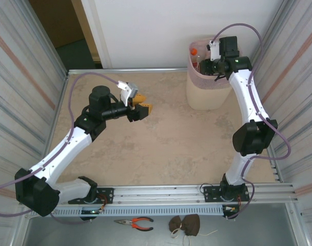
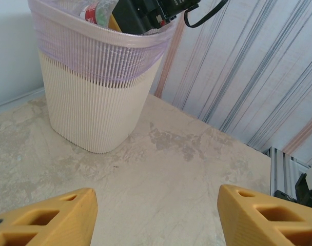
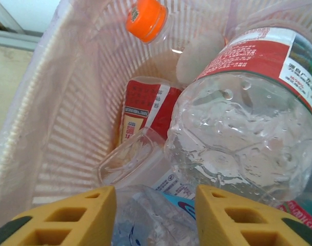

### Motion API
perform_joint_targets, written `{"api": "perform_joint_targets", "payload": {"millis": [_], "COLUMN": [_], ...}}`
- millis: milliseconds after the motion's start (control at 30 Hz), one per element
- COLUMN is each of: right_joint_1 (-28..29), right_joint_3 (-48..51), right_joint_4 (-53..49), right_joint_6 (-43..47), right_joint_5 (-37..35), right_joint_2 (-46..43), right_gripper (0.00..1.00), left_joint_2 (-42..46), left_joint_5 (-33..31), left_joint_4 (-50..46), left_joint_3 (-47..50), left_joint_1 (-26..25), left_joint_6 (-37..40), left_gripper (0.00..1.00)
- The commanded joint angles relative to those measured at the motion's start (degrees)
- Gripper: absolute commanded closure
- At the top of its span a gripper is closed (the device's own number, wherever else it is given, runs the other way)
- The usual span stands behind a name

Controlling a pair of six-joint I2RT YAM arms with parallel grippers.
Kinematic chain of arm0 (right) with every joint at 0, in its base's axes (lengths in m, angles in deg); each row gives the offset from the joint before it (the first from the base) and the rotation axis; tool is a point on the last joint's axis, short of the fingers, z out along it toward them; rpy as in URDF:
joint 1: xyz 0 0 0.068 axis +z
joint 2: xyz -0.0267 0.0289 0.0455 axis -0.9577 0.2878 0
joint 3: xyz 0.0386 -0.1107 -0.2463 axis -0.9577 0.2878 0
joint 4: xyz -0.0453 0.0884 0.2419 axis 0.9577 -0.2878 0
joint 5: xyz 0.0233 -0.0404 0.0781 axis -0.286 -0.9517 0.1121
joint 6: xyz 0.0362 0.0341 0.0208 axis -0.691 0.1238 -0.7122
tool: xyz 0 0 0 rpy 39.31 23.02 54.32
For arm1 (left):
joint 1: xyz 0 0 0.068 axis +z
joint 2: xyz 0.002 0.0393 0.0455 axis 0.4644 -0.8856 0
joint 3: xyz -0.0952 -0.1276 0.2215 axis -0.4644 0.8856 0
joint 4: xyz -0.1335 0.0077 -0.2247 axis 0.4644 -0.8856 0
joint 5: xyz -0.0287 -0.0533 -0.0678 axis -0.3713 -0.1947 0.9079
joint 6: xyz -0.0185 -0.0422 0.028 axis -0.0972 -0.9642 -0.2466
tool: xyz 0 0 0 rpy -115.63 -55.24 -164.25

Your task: Put the plastic bottles in the bin

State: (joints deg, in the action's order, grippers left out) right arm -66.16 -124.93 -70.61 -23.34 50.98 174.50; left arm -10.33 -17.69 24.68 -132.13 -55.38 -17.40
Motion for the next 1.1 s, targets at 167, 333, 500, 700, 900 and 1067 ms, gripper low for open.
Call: {"api": "perform_joint_targets", "payload": {"millis": [167, 333, 500, 700, 900, 1067], "right_joint_1": [-3.0, -5.2, -7.4, -8.6, -8.8, -8.8], "right_joint_3": [0.1, 6.2, 20.1, 38.7, 56.7, 70.5], "right_joint_4": [1.5, 2.9, 7.2, 15.0, 25.8, 40.3], "right_joint_6": [-6.0, -6.3, -7.6, -7.9, -9.0, -9.5], "right_joint_5": [5.4, 3.3, 2.1, -1.6, -5.8, -7.0], "right_joint_2": [-11.2, -17.7, -26.5, -37.3, -42.7, -42.4], "right_gripper": [0.49, 0.48, 0.40, 0.21, 0.01, 0.01], "left_joint_2": [2.6, 3.5, 4.2, 5.5, 6.6, 7.0], "left_joint_5": [-2.3, -6.2, -12.8, -24.2, -35.5, -45.8], "left_joint_4": [-1.0, -2.7, -4.9, -6.7, -4.4, 3.6], "left_joint_3": [1.2, 2.3, 4.0, 8.2, 14.9, 22.2], "left_joint_1": [0.4, 0.8, 1.5, 2.4, 5.4, 7.0], "left_joint_6": [2.1, 3.1, 4.1, 5.0, 4.9, 8.0], "left_gripper": [0.36, 0.32, 0.24, 0.06, 0.01, 0.01]}}
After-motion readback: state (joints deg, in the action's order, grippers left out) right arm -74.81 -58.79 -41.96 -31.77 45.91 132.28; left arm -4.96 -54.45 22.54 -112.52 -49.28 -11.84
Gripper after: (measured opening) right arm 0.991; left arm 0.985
